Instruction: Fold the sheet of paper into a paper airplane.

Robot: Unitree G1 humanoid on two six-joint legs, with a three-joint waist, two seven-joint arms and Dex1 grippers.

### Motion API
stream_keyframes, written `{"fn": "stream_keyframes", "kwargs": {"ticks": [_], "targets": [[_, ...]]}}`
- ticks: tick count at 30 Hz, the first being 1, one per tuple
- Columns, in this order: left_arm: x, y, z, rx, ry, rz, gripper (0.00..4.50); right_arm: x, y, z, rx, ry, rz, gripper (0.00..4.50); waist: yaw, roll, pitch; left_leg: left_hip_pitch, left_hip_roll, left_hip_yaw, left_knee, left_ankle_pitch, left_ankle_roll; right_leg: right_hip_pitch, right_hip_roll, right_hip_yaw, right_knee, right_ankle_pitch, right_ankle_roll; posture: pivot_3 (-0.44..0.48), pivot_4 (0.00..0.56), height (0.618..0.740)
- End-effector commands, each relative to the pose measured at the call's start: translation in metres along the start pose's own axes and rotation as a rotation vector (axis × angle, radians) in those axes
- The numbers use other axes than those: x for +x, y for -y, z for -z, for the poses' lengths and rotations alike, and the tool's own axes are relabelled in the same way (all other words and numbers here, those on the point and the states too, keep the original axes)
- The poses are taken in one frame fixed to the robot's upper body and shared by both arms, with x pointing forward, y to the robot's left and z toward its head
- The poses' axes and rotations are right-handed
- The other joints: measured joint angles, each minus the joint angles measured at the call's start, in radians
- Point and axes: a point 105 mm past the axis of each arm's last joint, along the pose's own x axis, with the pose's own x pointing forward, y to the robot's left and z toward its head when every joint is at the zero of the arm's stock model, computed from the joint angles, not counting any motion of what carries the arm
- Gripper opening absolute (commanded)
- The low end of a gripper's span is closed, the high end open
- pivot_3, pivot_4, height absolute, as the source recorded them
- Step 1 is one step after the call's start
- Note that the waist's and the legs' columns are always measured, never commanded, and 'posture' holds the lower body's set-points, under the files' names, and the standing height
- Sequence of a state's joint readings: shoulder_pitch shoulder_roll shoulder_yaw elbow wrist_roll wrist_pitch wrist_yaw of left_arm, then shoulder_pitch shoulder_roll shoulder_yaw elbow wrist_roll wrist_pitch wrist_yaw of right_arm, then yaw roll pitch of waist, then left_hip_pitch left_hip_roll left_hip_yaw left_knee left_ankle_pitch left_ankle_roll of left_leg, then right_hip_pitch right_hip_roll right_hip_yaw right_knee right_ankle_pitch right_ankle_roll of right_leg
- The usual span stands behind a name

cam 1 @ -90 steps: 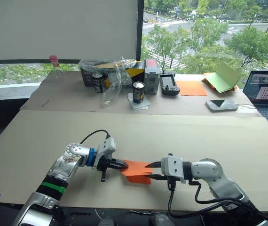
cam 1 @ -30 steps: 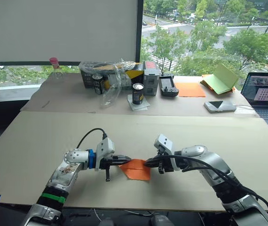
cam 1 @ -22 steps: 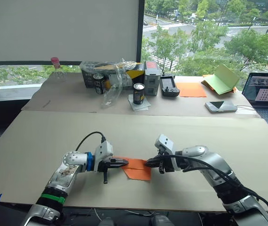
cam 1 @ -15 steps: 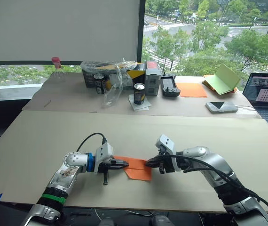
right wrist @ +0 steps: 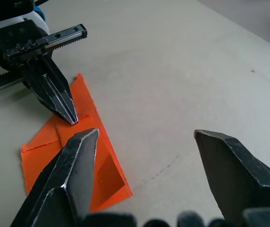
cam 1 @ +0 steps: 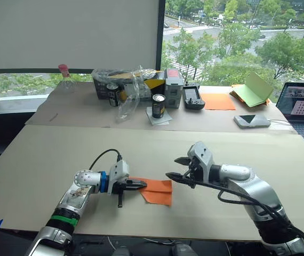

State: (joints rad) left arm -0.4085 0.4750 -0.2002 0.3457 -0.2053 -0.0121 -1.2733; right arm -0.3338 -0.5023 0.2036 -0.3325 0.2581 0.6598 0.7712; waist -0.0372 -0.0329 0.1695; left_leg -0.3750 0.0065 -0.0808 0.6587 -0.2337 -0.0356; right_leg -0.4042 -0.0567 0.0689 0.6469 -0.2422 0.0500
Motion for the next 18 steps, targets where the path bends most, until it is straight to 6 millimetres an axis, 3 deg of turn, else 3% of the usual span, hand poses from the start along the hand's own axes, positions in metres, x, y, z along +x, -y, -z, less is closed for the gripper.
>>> {"fn": "stream_keyframes", "kwargs": {"ticks": [1, 9, 18], "targets": [[0.006, 0.01, 0.015, -0.055, -0.052, 0.059, 0.0, 0.013, -0.016, -0.001, -0.08, 0.02, -0.021, 2.82, 0.0, 0.0, 0.0, 0.0, 0.0, 0.0, 0.0, 0.0, 0.0, 0.0, 0.0, 0.0, 0.0, 0.0, 0.0, 0.0, 0.15, 0.732], [0.002, 0.013, 0.026, -0.111, -0.098, 0.074, 0.0, 0.028, -0.039, 0.025, -0.012, 0.013, -0.051, 0.1, -0.001, 0.001, 0.0, 0.0, 0.0, 0.0, 0.0, -0.001, 0.001, 0.0, 0.0, 0.0, 0.0, 0.0, 0.0, 0.0, 0.15, 0.732], [-0.003, 0.01, 0.024, -0.122, -0.112, 0.076, 0.0, 0.034, -0.044, 0.041, 0.013, -0.043, -0.035, 0.03, -0.005, 0.002, -0.001, 0.001, 0.0, 0.0, 0.0, -0.001, 0.001, 0.001, 0.0, 0.0, 0.0, -0.001, 0.0, 0.0, 0.15, 0.732]]}}
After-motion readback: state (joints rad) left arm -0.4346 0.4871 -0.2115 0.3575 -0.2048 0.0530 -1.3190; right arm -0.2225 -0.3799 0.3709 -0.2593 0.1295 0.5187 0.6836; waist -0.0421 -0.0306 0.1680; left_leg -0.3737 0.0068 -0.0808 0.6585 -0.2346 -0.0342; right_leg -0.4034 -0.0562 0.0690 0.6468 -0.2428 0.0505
